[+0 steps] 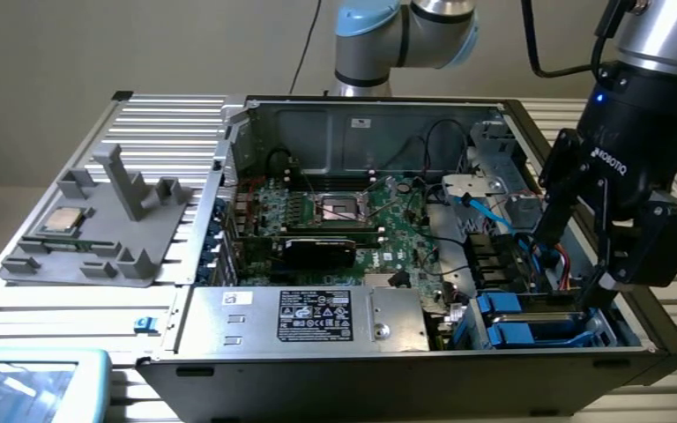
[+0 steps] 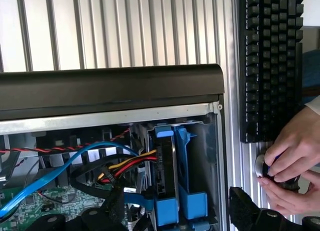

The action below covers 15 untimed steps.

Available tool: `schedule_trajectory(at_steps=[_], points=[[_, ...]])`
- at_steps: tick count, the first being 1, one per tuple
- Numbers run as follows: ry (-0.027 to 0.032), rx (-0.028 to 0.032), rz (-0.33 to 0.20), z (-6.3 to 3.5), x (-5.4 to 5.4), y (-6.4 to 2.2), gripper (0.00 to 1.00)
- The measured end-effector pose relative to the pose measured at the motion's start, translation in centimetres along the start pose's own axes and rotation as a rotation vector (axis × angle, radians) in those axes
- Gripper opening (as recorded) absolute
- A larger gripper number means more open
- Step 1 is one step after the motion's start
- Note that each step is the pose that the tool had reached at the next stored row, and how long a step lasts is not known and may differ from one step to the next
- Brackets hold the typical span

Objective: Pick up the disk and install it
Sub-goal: 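Insert the second disk wire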

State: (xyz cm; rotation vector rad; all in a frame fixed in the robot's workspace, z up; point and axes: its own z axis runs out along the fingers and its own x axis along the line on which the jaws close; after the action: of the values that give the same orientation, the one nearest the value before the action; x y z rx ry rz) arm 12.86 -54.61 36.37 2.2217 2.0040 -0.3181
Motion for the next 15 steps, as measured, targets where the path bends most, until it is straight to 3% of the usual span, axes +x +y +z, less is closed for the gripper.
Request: schedule_trajectory(at_steps=[6,9,15], points=[[-0.0068,-0.0006,0.000,0.03,0.00,-0.10,0.89],[-0.0101,-0.0010,0.001,0.05,0.00,-0.11,0.76],[-0.0116,-0.0011,0.001,0.10,0.09,-0.13,0.76]])
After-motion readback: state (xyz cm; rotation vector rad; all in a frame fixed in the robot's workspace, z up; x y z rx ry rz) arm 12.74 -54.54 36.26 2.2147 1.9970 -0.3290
